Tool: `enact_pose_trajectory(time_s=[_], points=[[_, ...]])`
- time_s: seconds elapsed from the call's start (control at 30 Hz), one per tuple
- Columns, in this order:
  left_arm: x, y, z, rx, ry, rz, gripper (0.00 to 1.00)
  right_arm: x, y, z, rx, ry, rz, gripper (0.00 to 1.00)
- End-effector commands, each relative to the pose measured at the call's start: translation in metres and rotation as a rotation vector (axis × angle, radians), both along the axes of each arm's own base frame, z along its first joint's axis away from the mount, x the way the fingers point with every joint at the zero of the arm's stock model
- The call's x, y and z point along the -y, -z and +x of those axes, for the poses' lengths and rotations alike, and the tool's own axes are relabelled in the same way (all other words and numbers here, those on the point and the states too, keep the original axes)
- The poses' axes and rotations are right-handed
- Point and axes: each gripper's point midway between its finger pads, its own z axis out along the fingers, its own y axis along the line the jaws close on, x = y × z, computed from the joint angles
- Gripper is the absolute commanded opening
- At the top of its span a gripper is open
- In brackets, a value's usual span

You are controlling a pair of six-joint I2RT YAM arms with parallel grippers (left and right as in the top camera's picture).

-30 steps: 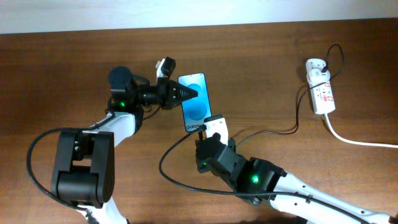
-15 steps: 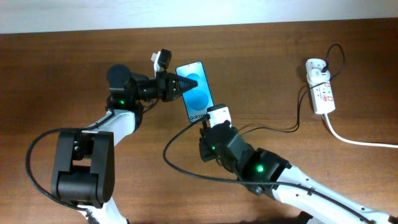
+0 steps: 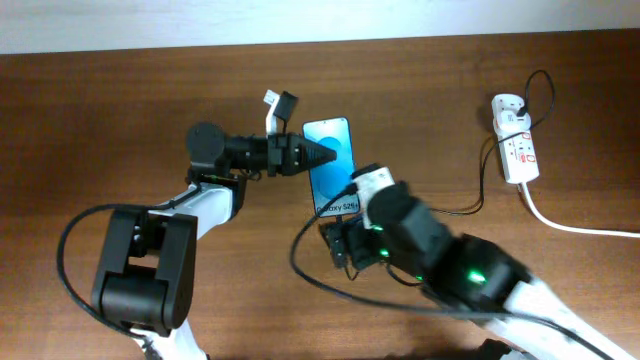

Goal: Plug charger to phone and switch on socket

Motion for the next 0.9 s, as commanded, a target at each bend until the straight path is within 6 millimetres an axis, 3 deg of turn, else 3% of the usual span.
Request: enact_pose_trajectory(time_s=[0.0,0.1,0.17,0.23,0.3,0.37,0.43,0.47,0.5,0.53,0.6,0.67,0.7,0.77,0.87], points=[[0.001,-0.005,0.002,0.038,-0.029,-0.021,0.0,0.056,-0.07,-0.021,0.162,0.081,-0.003,0.99],[0.011,-0.012,0.008,0.019,-0.068,-0.048,0.0,0.107,-0.105,-0.047,0.288,0.177,0.044,0.99],[0.033,-0.024,0.009,-0.039,-0.096,-0.09,0.0,0.143,-0.129,-0.07,0.387,0.243,0.135,0.99],[0.061,-0.033,0.002,-0.088,-0.075,-0.107,0.0,0.175,-0.138,-0.086,0.42,0.35,0.228,0.99],[0.093,-0.042,-0.011,-0.112,-0.015,-0.096,0.0,0.193,-0.135,-0.098,0.421,0.396,0.264,0.99],[0.138,-0.048,-0.026,-0.106,0.057,-0.033,0.0,0.201,-0.128,-0.105,0.412,0.399,0.254,0.99],[0.169,-0.033,-0.021,-0.1,0.01,0.107,0.0,0.201,-0.124,-0.106,0.404,0.398,0.24,0.99],[0.172,-0.019,-0.011,-0.101,-0.051,0.203,0.0,0.202,-0.124,-0.106,0.403,0.398,0.238,0.99],[0.165,-0.001,0.001,-0.078,-0.127,0.337,0.0,0.204,-0.122,-0.106,0.402,0.408,0.226,0.99],[0.142,0.02,0.018,-0.056,-0.209,0.48,0.0,0.208,-0.119,-0.106,0.401,0.421,0.207,0.99],[0.112,0.035,0.036,-0.066,-0.26,0.547,0.0,0.212,-0.117,-0.105,0.401,0.437,0.188,0.99],[0.064,0.068,0.075,-0.113,-0.37,0.628,0.0,0.211,-0.117,-0.105,0.4,0.436,0.189,0.99],[0.051,0.09,0.092,-0.153,-0.384,0.624,0.0,0.211,-0.117,-0.105,0.4,0.436,0.189,0.99],[0.05,0.114,0.097,-0.172,-0.322,0.584,0.0,0.211,-0.117,-0.105,0.4,0.435,0.19,0.99],[0.046,0.17,0.098,-0.259,-0.252,0.568,0.0,0.211,-0.117,-0.105,0.392,0.446,0.203,0.99]])
